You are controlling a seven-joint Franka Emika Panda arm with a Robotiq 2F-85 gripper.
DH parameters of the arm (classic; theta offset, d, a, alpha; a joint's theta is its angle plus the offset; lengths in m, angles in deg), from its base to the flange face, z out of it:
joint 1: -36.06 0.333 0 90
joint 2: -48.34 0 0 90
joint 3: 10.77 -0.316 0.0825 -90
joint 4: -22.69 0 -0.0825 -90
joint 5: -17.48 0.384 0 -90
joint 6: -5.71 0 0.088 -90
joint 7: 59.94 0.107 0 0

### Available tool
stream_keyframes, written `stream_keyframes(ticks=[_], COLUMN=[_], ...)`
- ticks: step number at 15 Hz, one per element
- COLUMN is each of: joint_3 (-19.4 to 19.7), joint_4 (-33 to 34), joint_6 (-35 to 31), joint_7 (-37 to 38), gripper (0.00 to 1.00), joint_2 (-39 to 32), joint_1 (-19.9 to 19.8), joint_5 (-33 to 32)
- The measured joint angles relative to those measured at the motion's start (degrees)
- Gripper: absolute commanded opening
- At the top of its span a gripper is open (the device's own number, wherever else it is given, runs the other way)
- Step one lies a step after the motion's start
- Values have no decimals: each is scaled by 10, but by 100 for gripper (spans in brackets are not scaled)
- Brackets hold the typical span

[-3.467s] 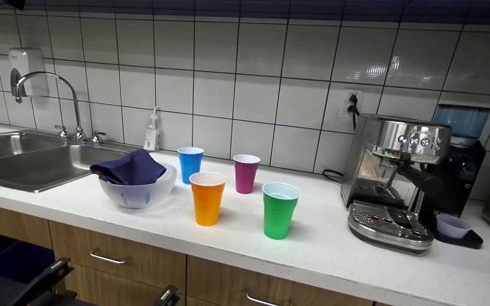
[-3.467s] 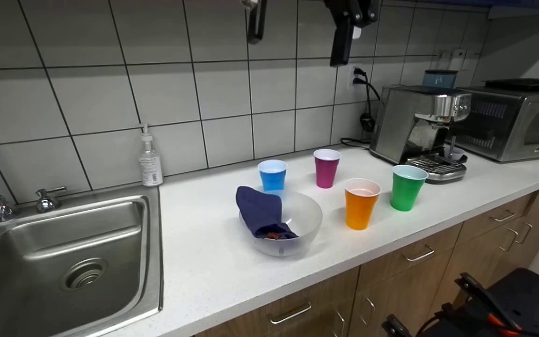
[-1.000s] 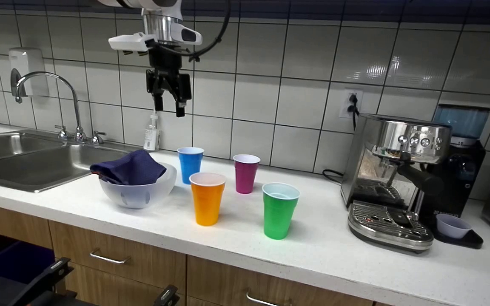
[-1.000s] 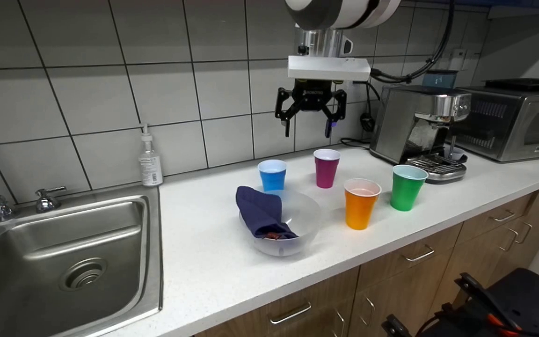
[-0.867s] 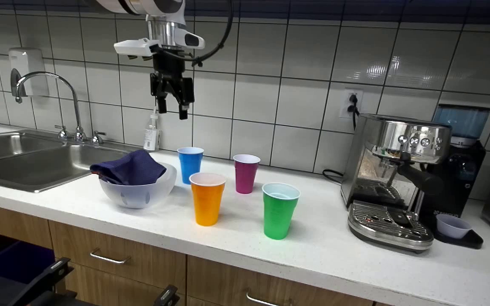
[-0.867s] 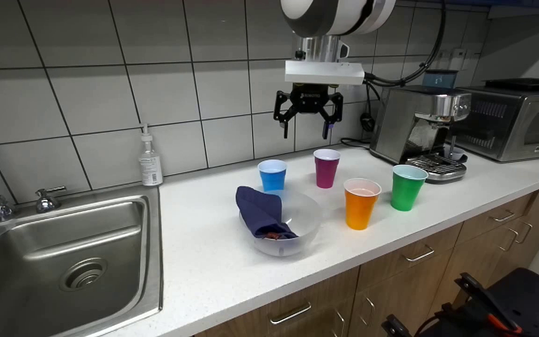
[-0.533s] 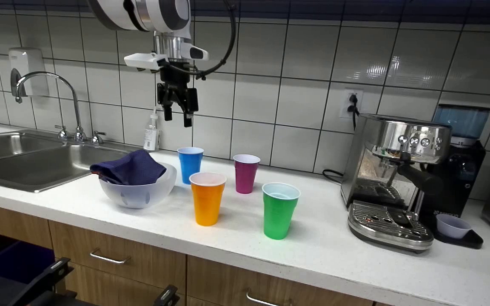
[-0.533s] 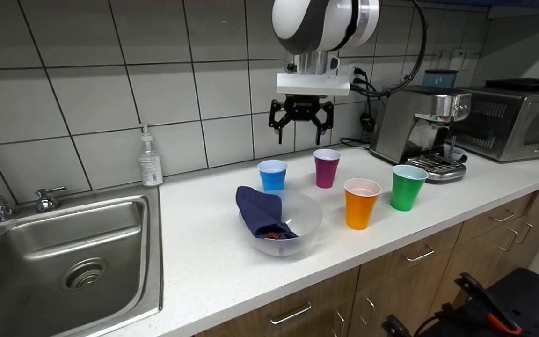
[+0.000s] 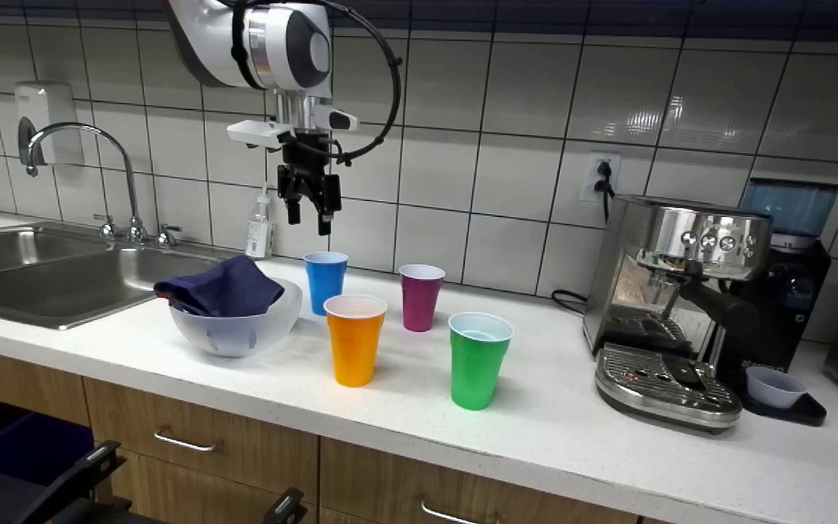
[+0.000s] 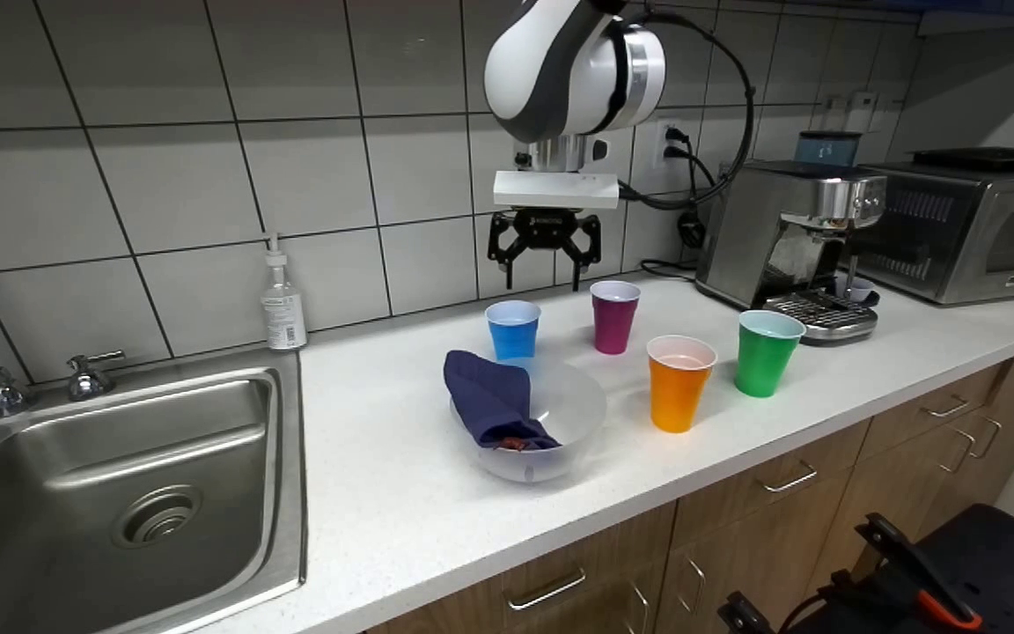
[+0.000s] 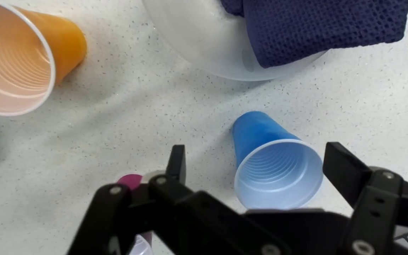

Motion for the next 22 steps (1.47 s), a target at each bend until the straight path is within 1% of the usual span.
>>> stream_keyframes(ticks=[5,12,22], joint_3=[21,44,59], joint_4=[42,92,138], joint_6=[0,0,0], joint_7=[7,20,25], gripper=[100,100,100], joint_2=[-51,-107,-157], joint_1=[18,32,35], joint_5=[0,0,0])
